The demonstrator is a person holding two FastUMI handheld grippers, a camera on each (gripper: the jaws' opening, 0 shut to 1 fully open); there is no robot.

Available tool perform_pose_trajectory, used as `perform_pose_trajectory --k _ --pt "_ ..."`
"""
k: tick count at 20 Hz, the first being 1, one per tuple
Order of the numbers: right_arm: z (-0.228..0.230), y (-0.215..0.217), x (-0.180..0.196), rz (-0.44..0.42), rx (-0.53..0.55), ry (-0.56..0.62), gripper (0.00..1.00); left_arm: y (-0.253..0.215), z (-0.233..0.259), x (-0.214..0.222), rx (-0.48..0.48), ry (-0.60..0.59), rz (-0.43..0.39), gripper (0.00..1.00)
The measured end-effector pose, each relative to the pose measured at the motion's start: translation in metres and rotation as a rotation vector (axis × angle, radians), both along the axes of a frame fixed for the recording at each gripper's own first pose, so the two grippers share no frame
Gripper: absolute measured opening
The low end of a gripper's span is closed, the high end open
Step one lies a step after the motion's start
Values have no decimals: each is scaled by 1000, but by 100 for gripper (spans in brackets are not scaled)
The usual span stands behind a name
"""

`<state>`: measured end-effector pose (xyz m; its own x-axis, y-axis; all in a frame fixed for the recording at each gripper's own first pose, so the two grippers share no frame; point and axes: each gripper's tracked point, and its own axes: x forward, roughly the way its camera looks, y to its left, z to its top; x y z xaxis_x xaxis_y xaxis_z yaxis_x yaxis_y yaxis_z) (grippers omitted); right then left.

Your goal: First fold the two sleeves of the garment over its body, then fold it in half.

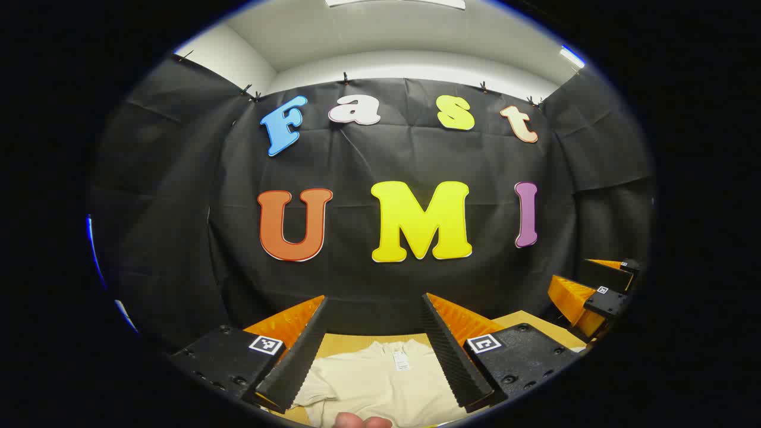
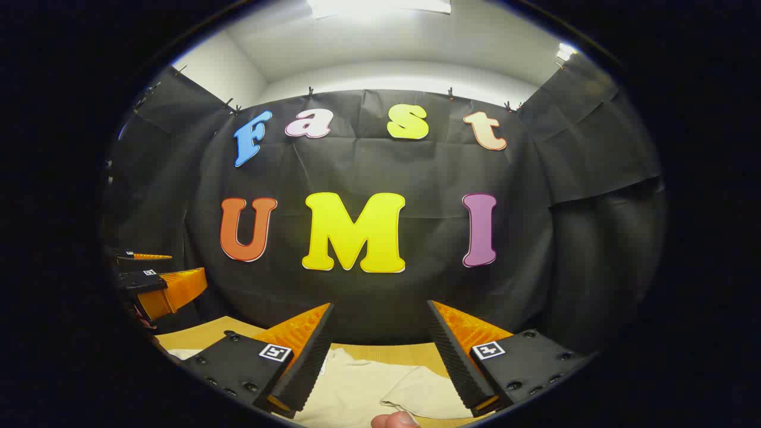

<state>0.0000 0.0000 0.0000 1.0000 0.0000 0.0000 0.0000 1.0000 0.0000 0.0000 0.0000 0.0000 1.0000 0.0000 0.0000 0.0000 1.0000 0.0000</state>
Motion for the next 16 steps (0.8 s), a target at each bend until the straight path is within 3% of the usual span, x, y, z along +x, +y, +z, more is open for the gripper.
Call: perform_pose_trajectory --k 9,16 --pt "-3 -10 3 -6 20 20 92 -3 -9 0 0 37 5 96" --pt "-12 -40 -5 -66 13 44 94 -16 -14 -2 -8 38 -20 96"
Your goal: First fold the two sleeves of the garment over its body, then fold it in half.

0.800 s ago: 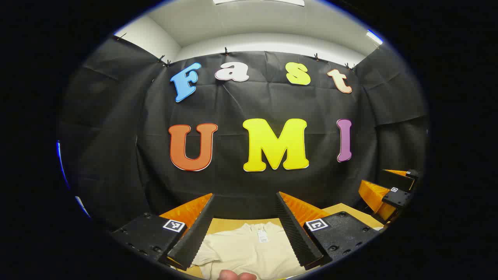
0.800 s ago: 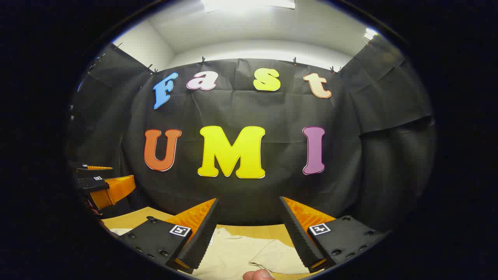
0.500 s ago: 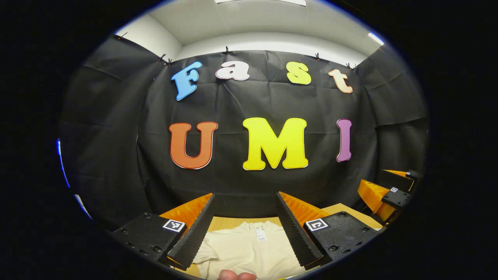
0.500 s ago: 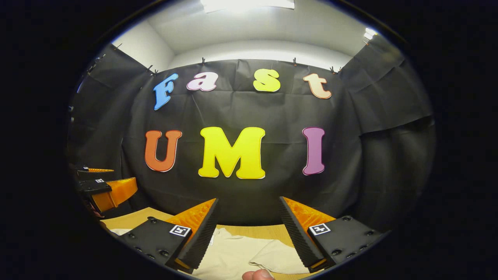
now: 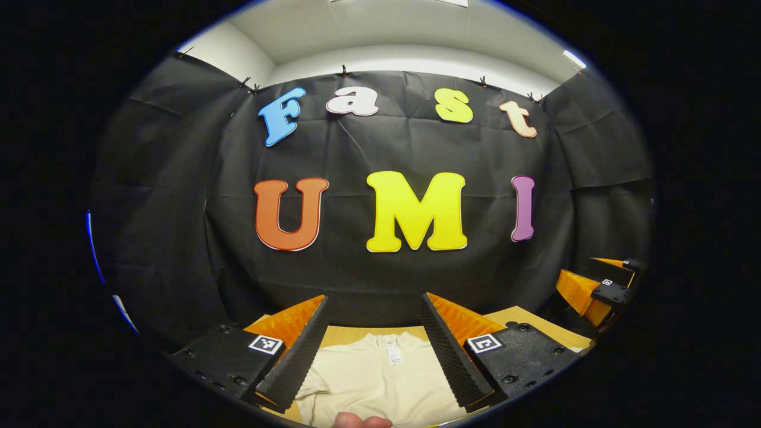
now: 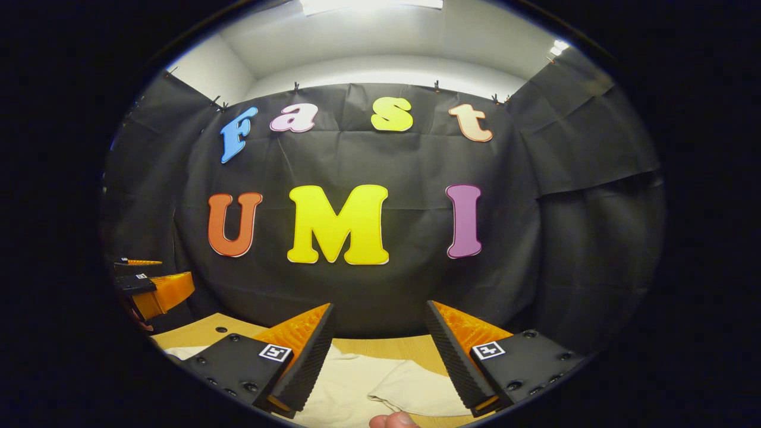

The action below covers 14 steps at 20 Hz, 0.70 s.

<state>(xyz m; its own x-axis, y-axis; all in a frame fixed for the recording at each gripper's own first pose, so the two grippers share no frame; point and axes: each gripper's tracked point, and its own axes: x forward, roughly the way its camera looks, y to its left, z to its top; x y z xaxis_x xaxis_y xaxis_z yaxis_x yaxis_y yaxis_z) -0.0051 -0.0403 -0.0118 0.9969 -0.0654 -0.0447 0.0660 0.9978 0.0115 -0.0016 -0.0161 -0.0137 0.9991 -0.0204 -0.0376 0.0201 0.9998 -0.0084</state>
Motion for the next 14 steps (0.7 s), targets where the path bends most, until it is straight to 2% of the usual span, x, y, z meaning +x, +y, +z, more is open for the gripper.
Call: perform_pose_trajectory --k 10,11,12,14 --pt "-10 -27 -3 -33 11 42 94 -3 -12 1 24 25 -3 96" --pt "-14 -32 -5 -29 19 54 94 -2 -14 1 26 30 3 100" --pt "-17 -38 -7 -32 13 65 94 -4 -17 1 26 37 0 96" --pt "-21 -57 -14 -38 -12 78 94 -5 -25 -1 35 56 1 96"
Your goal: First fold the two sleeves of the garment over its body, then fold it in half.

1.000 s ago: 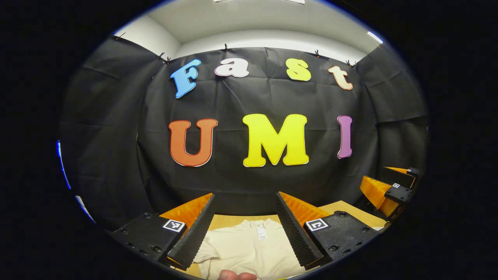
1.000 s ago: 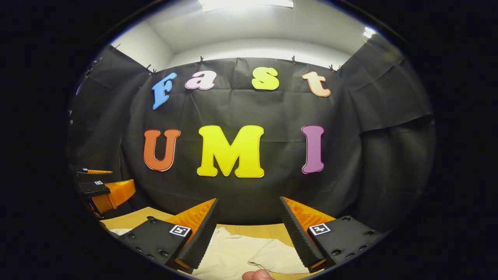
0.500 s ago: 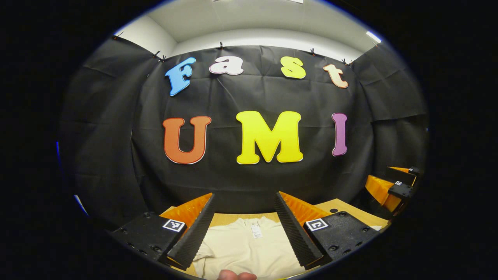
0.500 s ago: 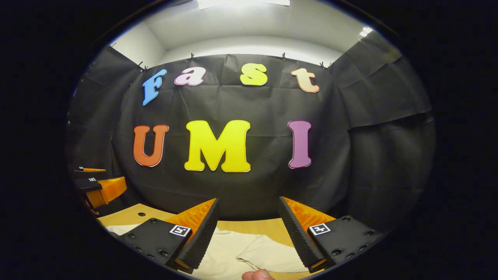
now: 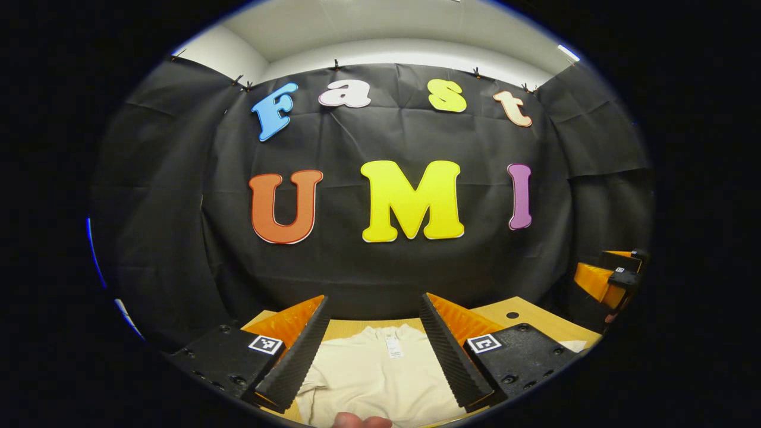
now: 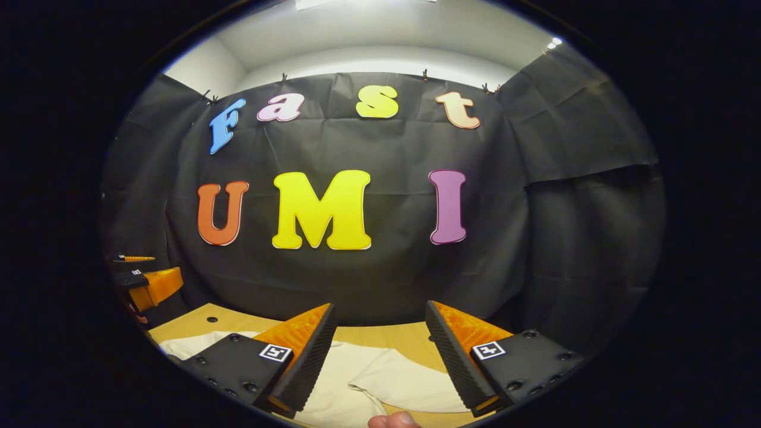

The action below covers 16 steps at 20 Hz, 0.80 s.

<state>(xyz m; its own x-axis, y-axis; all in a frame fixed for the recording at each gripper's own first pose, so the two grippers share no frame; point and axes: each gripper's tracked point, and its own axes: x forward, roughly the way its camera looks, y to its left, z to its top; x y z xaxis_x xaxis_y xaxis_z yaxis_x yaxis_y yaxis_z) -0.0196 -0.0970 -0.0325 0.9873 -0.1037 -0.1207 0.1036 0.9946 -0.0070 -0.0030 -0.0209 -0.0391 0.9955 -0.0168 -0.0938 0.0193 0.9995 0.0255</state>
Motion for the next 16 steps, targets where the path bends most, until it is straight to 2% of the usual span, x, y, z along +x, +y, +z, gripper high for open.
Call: perform_pose_trajectory --k 7,10,16 --pt "-49 -75 -36 -30 -31 135 94 -15 -32 -5 23 80 -17 96" --pt "-96 -111 -55 -68 4 276 94 -32 -45 -4 30 138 -36 96" --pt "-167 -175 -79 -122 -4 468 94 -64 -58 -7 34 175 -95 96"
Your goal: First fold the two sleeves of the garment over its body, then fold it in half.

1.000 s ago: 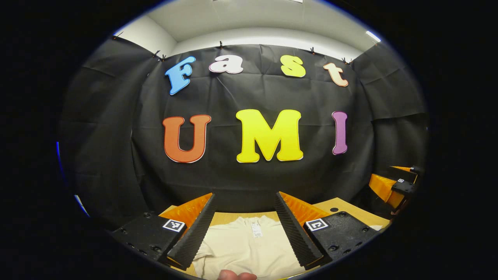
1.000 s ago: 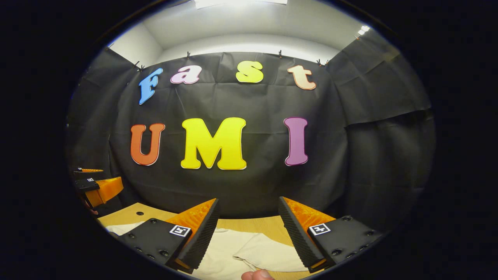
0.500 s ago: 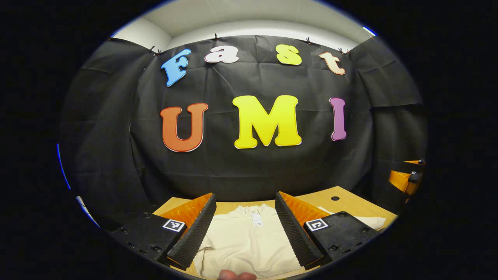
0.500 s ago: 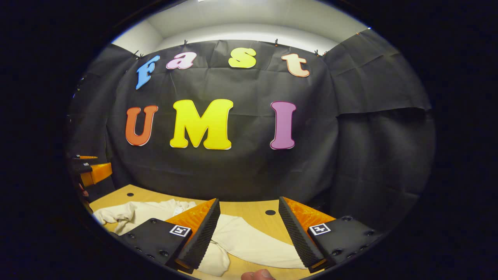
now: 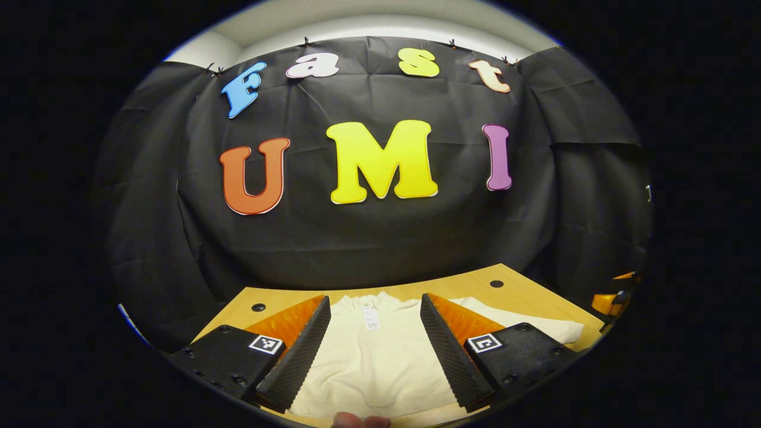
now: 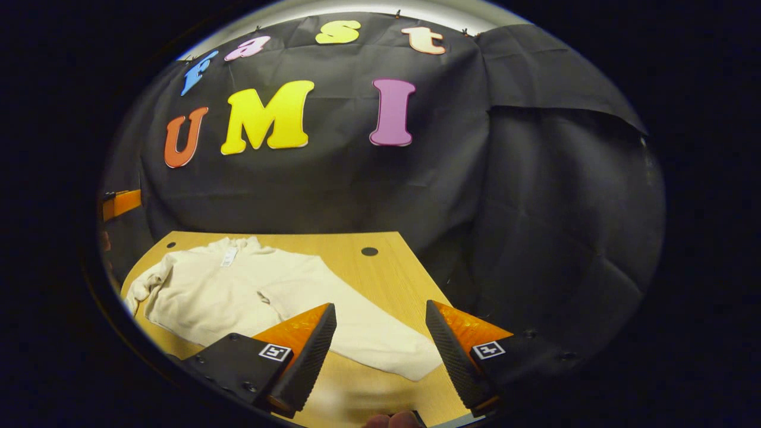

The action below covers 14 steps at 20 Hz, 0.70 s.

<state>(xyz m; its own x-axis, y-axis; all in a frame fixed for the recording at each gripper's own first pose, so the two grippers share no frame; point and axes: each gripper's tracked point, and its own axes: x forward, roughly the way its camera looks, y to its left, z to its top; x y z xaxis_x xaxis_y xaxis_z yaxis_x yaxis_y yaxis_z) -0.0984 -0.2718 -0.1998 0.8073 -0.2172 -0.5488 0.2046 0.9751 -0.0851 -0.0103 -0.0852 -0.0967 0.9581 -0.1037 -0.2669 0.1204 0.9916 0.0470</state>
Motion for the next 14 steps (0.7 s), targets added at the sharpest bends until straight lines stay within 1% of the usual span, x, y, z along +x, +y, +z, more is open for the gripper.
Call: perform_pose_trajectory --k 2,4,7,10,11,12,14 --pt "-36 -13 -7 11 26 104 94 -5 -7 -3 10 23 -6 97" --pt "-71 -28 -13 5 42 205 94 -2 -8 -5 46 25 12 99" --pt "-116 -49 -21 15 51 323 94 2 -7 -5 64 25 37 99" --pt "-142 -61 -22 23 62 391 94 6 -12 -10 72 50 60 99" --pt "-147 -64 -20 28 57 401 93 8 -14 -12 79 60 73 99" --pt "-153 -68 -18 31 53 416 94 9 -18 -13 82 72 82 99" --pt "-166 -70 -18 32 82 447 95 9 -22 -18 82 91 96 99"
